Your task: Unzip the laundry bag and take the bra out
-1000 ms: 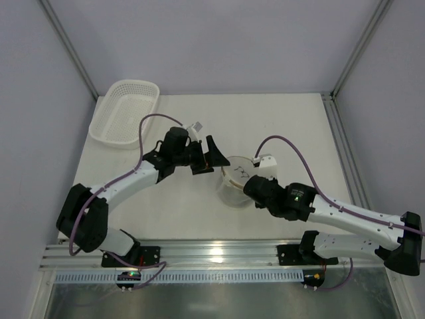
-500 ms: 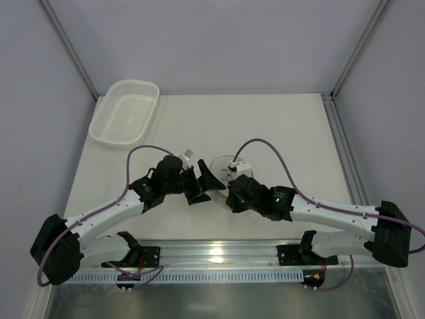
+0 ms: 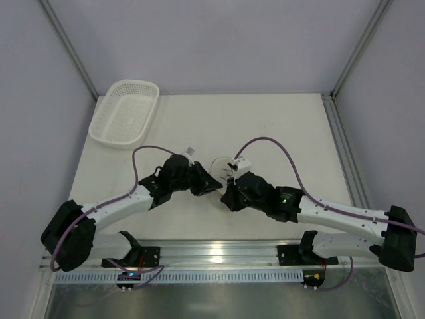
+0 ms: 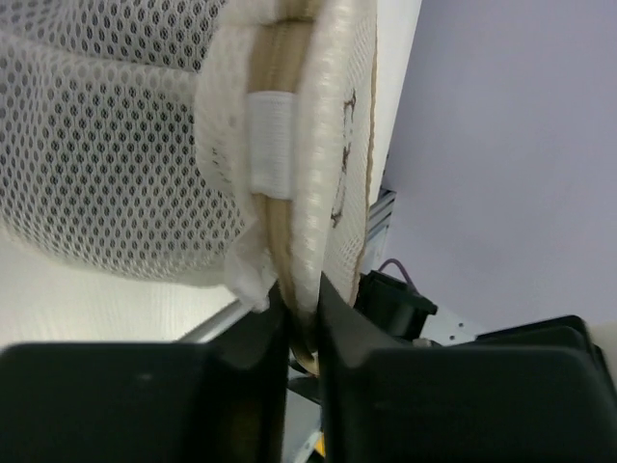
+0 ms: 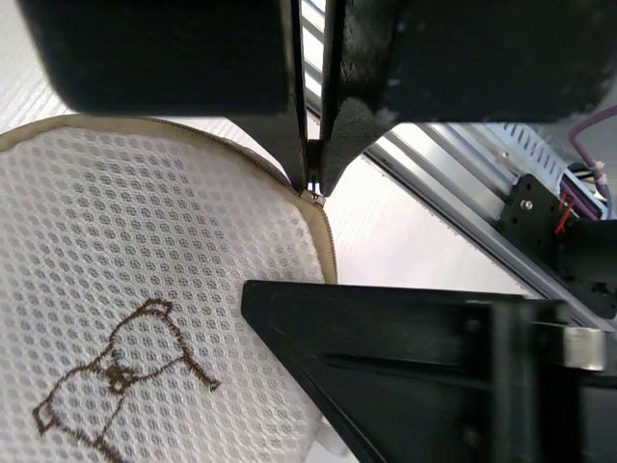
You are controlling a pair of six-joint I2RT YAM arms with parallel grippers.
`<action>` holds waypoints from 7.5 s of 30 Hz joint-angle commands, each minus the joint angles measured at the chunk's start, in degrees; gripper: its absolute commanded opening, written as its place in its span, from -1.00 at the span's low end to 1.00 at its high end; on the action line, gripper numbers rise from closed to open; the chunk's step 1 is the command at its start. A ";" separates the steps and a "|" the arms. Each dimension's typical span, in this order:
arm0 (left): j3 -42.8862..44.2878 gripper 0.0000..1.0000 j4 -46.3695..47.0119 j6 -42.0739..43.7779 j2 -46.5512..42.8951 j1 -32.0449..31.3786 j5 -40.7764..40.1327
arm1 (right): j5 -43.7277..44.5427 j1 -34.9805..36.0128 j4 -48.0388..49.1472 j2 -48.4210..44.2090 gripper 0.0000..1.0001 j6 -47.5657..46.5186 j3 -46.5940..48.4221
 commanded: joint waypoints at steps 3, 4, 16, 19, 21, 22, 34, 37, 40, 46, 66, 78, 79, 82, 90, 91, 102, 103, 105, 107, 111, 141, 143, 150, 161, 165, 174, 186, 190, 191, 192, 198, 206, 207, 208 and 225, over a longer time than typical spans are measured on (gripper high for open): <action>1.48 -1.00 5.85 0.10 2.63 -0.21 -1.87 | -0.68 -0.01 0.05 -4.44 -0.93 -1.49 -0.15; 1.48 -1.00 5.77 0.18 2.63 -0.21 -2.05 | -0.59 -0.01 -0.74 -4.79 -0.93 -1.58 -0.15; 2.88 -1.00 3.31 3.96 1.49 1.63 -1.27 | -8.41 -0.01 -13.29 -2.51 -0.93 -4.22 -1.73; 4.38 -1.00 1.55 6.50 1.40 2.68 1.53 | -4.91 -0.01 -17.69 -2.60 -0.93 -3.00 -2.53; 5.87 -1.00 -0.72 9.13 1.84 3.21 3.12 | -1.58 -0.01 -22.07 -3.21 -0.93 -2.11 -2.35; 6.40 -1.00 -1.43 10.19 2.19 3.74 5.04 | 3.14 -0.18 -23.84 -3.73 -0.93 -0.45 -1.57; 13.43 -1.00 -11.28 22.50 5.53 6.55 11.74 | 24.45 -10.46 -32.74 -4.09 -0.93 4.40 3.44; 15.97 -1.00 -12.77 25.05 7.46 7.52 12.62 | 24.81 -11.43 -30.46 -3.04 -0.93 2.29 4.59; 18.00 -1.00 -14.10 27.77 10.53 8.22 14.11 | 20.69 -11.35 -26.59 -2.60 -0.93 -0.51 4.33; 20.73 0.37 -12.17 30.94 12.92 8.75 12.38 | 14.54 -11.35 -22.19 -3.91 -0.93 -1.40 2.31; 2.62 0.99 -9.53 8.72 -9.85 6.73 3.04 | -9.71 -11.26 -4.18 -7.96 -0.93 -8.70 -0.16; 2.27 0.99 -3.91 0.28 -3.36 0.23 2.16 | -25.29 -11.00 5.59 -6.64 -0.93 -10.54 -1.04; 2.19 0.99 -1.99 -0.42 -2.74 0.14 2.51 | -25.55 -10.91 5.58 -5.94 -0.92 -10.72 -0.86; 2.18 0.59 1.62 -1.39 -0.71 -0.30 2.87 | -25.55 -10.30 4.89 -5.06 -0.93 -11.33 -0.24; 2.10 -1.00 1.28 -0.70 -0.09 -0.21 -0.38 | -23.62 -9.59 0.93 -5.15 -0.93 -12.56 0.72; 2.10 -1.00 1.20 -0.61 -0.09 -0.21 -0.82 | -23.10 -9.59 -0.55 -5.23 -0.93 -12.65 0.90; 1.39 -1.00 0.58 2.11 -0.97 2.69 0.14 | -10.89 -9.59 -19.09 -3.83 -0.93 -12.04 2.04; 1.57 -1.00 0.49 2.55 -1.06 2.95 1.01 | -5.66 -9.59 -19.90 -4.09 -0.93 -10.91 1.87; 2.09 -1.00 0.14 3.52 -0.71 3.48 2.42 | -1.49 -9.68 -21.30 -4.27 -0.93 -9.58 1.87; 2.62 -1.00 -0.03 5.01 -0.27 3.83 4.70 | 5.01 -10.20 -23.33 -4.18 -0.93 -7.57 2.13; 3.15 -1.00 1.19 7.04 1.40 4.01 9.19 | 12.41 -13.27 -25.00 -2.95 -0.93 -5.62 2.48; 12.04 0.99 -7.07 14.35 11.61 7.53 10.35 | -0.55 -16.53 -14.23 -8.83 -0.93 -8.95 2.22; 8.61 0.99 -7.15 11.10 7.74 6.73 9.81 | -10.81 -16.53 -7.56 -9.80 -0.93 -9.49 0.12; 4.21 0.99 -6.80 5.73 -0.88 5.23 6.21 | -28.27 -16.44 3.65 -5.95 -0.93 -10.02 -2.09; 4.29 0.98 -0.30 0.80 2.27 2.08 7.79 | -27.93 -16.44 4.09 -3.91 -0.93 -10.90 -1.56; 4.91 0.70 1.71 0.01 5.78 -0.47 7.79 | -26.61 -16.44 3.39 -4.97 -0.93 -11.16 -1.74; 3.85 -0.73 6.12 -0.52 7.90 -1.00 6.30 | -25.12 -16.27 -0.12 -6.11 -0.93 -12.48 -1.21; 5.09 -0.75 2.69 4.31 7.99 1.72 4.98 | -11.76 -15.13 -16.47 -4.35 -0.93 -13.62 1.43; 5.35 -0.74 2.69 4.93 7.64 3.04 6.90 | -3.18 -15.13 -20.51 -4.45 -0.93 -11.69 0.55; 5.52 -0.73 2.60 5.28 7.73 3.21 7.61 | -1.05 -15.13 -21.22 -4.53 -0.93 -10.64 0.72; 5.96 -0.72 2.34 5.80 8.34 3.56 8.74 | 1.23 -15.13 -22.01 -4.44 -0.93 -10.02 0.90; 11.41 -0.66 -0.21 11.69 12.47 4.09 17.26 | 16.35 -15.30 -23.69 -3.21 -0.93 -8.26 1.96; 25.10 -0.55 -10.23 22.94 21.95 5.94 21.41 | 14.10 -15.92 -19.82 -3.30 -0.93 -9.05 3.45; 26.52 -0.50 -11.19 24.34 22.92 6.29 21.85 | 12.95 -15.92 -19.03 -3.91 -0.93 -9.23 3.36; 28.01 -0.44 -11.46 24.88 23.89 6.64 22.20 | 11.29 -15.92 -18.50 -4.26 -0.93 -9.23 3.36; 10.64 0.99 -12.43 7.58 5.55 6.03 9.11 | -24.62 -15.83 0.80 -8.40 -0.93 -11.07 -1.38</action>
